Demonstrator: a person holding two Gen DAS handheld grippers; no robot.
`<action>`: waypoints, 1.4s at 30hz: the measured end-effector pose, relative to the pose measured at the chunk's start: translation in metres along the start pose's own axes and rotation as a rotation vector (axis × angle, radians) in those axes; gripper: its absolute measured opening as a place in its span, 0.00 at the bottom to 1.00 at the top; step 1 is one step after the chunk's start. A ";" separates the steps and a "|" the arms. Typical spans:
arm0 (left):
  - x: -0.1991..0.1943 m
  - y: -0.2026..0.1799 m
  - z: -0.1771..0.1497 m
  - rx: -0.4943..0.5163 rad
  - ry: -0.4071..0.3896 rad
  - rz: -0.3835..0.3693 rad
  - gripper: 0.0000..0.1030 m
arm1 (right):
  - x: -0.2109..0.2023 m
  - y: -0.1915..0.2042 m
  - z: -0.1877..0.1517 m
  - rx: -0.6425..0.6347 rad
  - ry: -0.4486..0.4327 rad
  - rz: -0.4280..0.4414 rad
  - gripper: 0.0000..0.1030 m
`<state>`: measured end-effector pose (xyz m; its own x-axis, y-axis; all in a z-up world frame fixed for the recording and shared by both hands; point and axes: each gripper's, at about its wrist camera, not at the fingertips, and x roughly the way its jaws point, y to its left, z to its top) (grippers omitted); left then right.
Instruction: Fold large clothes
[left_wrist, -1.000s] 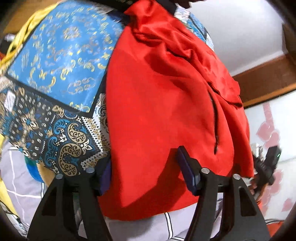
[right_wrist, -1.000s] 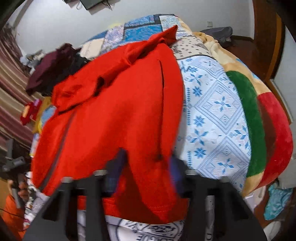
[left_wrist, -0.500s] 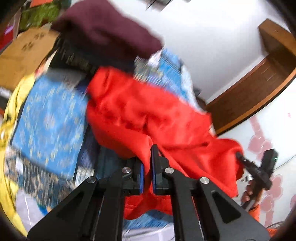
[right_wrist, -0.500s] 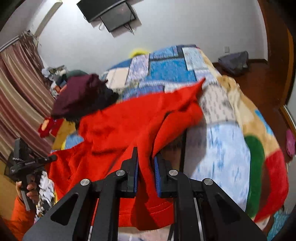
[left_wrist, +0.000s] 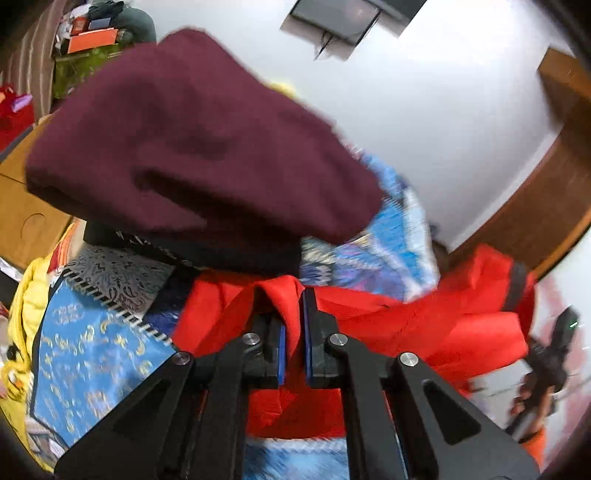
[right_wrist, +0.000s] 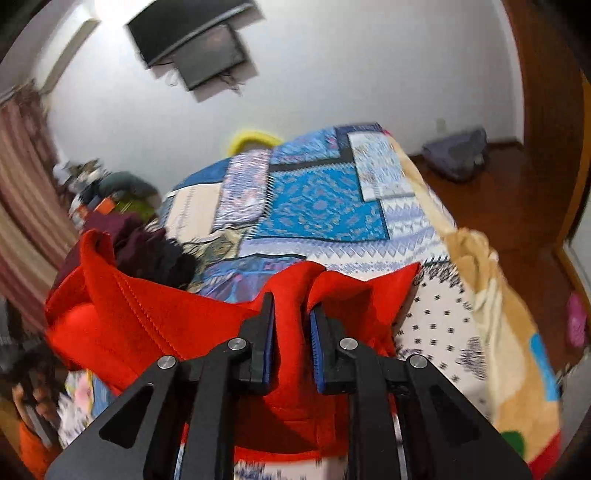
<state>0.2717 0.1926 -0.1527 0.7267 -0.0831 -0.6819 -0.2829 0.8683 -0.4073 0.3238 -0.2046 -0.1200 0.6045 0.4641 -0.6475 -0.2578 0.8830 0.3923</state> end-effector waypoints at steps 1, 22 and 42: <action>0.015 0.001 -0.001 0.017 0.020 0.035 0.06 | 0.011 -0.006 0.000 0.026 0.011 0.005 0.18; -0.045 -0.018 0.010 0.163 -0.083 0.052 0.60 | -0.059 -0.012 0.028 -0.060 -0.183 -0.209 0.64; 0.048 0.071 -0.053 0.027 0.231 0.087 0.61 | 0.052 -0.066 -0.037 0.064 0.301 -0.093 0.67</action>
<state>0.2532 0.2243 -0.2469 0.5372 -0.1141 -0.8357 -0.3193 0.8896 -0.3267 0.3442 -0.2359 -0.2035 0.3703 0.3898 -0.8431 -0.1579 0.9209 0.3564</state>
